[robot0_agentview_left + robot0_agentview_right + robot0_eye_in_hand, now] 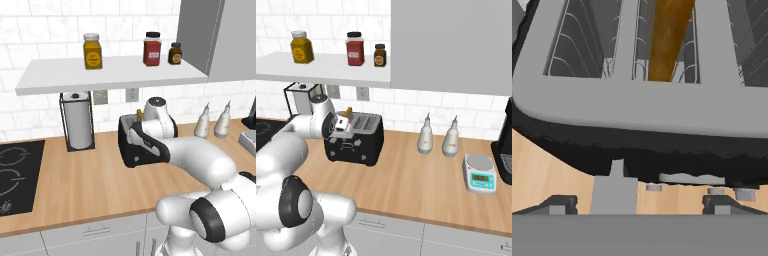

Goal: Start the toaster. Once the lever pops up, take the bread to the plate on the dining counter.

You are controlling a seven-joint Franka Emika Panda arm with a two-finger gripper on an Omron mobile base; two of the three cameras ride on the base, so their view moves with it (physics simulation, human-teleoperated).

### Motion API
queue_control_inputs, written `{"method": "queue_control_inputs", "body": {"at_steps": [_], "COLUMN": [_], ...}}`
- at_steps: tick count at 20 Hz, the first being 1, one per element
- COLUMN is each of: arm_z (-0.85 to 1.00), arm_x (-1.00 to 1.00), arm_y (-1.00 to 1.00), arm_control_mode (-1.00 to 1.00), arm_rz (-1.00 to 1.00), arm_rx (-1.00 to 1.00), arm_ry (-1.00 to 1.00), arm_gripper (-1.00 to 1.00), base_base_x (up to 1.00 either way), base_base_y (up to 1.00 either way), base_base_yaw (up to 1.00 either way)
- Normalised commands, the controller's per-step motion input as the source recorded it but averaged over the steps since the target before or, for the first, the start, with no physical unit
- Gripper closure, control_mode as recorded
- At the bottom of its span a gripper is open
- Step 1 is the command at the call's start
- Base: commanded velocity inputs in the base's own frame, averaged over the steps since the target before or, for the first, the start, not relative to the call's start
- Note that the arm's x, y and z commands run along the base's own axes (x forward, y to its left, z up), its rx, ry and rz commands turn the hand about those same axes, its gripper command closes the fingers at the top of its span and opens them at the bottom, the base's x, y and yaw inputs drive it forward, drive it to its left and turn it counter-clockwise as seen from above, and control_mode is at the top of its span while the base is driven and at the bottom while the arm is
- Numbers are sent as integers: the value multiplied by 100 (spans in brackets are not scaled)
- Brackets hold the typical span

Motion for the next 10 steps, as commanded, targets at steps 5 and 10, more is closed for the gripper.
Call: {"method": "queue_control_inputs", "body": {"at_steps": [5, 10], "arm_z": [0, -15], "arm_x": [2, 3], "arm_y": [-24, -3], "arm_control_mode": [-100, -100], "arm_rz": [0, 0], "arm_rx": [3, 0], "arm_ry": [0, 0], "arm_gripper": [-100, -100], "base_base_x": [0, 0], "base_base_y": [0, 0], "base_base_yaw": [0, 0]}}
